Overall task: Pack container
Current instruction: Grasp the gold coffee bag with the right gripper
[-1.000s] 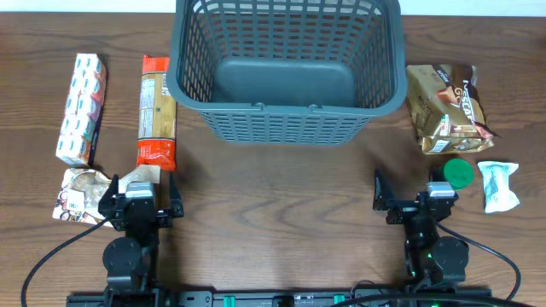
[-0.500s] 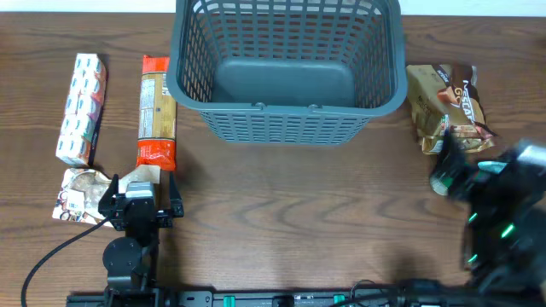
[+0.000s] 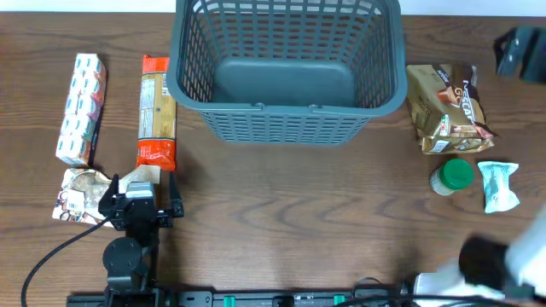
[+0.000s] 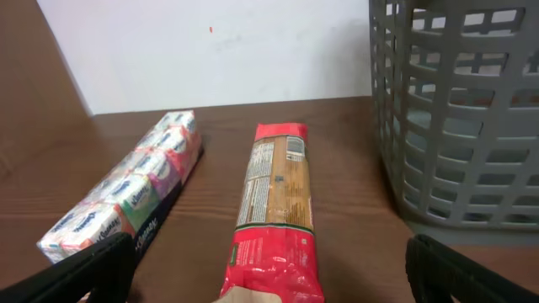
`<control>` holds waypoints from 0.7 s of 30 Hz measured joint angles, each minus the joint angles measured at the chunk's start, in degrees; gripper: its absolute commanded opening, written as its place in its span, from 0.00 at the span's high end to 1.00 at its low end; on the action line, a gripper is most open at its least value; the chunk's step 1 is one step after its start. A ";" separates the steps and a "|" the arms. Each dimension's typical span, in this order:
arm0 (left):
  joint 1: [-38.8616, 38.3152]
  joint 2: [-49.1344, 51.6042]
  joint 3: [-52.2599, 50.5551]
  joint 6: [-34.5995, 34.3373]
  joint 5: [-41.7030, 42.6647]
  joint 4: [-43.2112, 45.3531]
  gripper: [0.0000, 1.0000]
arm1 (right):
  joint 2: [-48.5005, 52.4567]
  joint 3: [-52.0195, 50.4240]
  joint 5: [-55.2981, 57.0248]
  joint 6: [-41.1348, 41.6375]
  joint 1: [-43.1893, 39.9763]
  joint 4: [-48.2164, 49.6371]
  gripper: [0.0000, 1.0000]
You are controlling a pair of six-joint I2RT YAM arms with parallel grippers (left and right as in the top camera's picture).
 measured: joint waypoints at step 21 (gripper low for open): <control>0.00 0.00 0.00 0.00 0.00 0.00 0.02 | 31.12 -3.02 -3.89 -11.08 -0.59 -1.42 0.01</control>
